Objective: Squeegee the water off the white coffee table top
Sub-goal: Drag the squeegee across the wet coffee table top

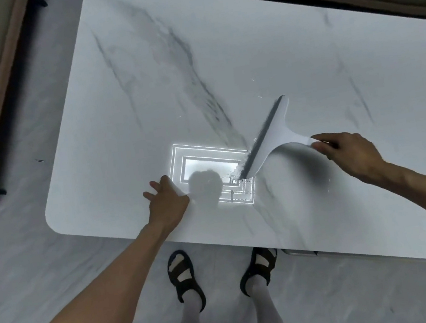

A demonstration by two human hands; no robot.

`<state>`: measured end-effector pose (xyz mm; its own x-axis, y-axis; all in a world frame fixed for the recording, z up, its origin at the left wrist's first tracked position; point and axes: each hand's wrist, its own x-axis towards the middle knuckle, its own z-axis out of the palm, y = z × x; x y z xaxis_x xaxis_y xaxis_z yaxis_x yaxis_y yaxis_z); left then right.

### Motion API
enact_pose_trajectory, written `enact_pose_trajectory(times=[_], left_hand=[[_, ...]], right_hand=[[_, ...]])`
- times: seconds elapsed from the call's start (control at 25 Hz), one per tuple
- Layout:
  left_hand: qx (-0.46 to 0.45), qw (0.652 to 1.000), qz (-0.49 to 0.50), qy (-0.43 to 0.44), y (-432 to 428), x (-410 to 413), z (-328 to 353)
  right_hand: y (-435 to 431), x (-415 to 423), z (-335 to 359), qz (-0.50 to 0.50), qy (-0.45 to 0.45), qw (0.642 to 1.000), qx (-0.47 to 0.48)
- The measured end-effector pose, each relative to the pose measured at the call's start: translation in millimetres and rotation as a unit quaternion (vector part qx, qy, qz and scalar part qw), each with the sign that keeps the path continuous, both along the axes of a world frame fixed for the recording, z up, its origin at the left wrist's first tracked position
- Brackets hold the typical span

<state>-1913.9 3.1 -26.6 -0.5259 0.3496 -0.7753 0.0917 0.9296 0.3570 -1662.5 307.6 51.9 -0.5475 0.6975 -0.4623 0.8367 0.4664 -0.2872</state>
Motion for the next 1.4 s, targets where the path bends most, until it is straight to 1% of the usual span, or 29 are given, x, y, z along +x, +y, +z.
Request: enact_pose_trajectory(times=[0.08,0.12,0.2,0.24,0.32,0.4,0.44,0.48,0.56,0.64,0.68,0.8,0.88,0.96,1.04,1.12,1.16,1.28,1.4], left_hand=[[0.01,1.0,0.013,0.014,-4,-1,4],[0.016,0.999,0.033,0.032,-7,-3,5],[0.04,0.991,0.103,0.075,-19,-9,11],[0.052,0.986,0.123,0.097,-26,-10,14],[0.059,0.982,0.12,0.131,-40,-7,18],[0.053,0.981,0.12,0.144,-51,4,19],[0.048,0.982,0.12,0.139,-55,11,20],[0.046,0.985,0.108,0.13,-58,18,20],[0.06,0.991,0.032,0.118,-60,33,17],[0.063,0.99,-0.053,0.115,-54,48,13],[0.056,0.989,-0.076,0.111,-49,55,11],[0.021,0.99,-0.103,0.093,-30,66,9],[-0.004,0.993,-0.105,0.062,-19,66,9],[-0.001,0.995,-0.074,0.068,-16,61,11],[0.021,0.992,0.016,0.12,-22,52,20],[0.036,0.978,0.103,0.177,-37,41,29],[0.041,0.971,0.122,0.2,-46,34,31],[0.066,0.959,0.137,0.238,-75,11,36],[0.075,0.955,0.164,0.235,-102,-11,38]], right_hand=[[-15,-5,3,0.019,0.028,0.999,-0.001],[-28,-14,3,0.046,0.035,0.998,-0.002],[-63,-35,-6,0.136,0.033,0.99,-0.017],[-84,-47,-13,0.193,0.034,0.98,-0.03],[-129,-65,-27,0.294,0.042,0.953,-0.06],[-167,-73,-39,0.359,0.035,0.929,-0.085],[-178,-74,-43,0.376,0.026,0.922,-0.093],[-182,-72,-46,0.382,0.018,0.919,-0.095],[-169,-60,-47,0.377,0.009,0.922,-0.085],[-138,-39,-41,0.362,-0.008,0.93,-0.068],[-119,-25,-37,0.347,-0.02,0.936,-0.058],[-59,21,-21,0.289,-0.065,0.955,-0.017],[-28,45,-10,0.26,-0.09,0.961,0.037],[-16,56,0,0.252,-0.078,0.961,0.081],[-30,46,6,0.268,-0.052,0.959,0.079],[-68,14,2,0.307,-0.022,0.951,0.03],[-93,-8,-4,0.33,-0.001,0.944,-0.004],[-175,-80,-24,0.392,0.018,0.916,-0.087],[-231,-135,-39,0.435,0.028,0.895,-0.095]])
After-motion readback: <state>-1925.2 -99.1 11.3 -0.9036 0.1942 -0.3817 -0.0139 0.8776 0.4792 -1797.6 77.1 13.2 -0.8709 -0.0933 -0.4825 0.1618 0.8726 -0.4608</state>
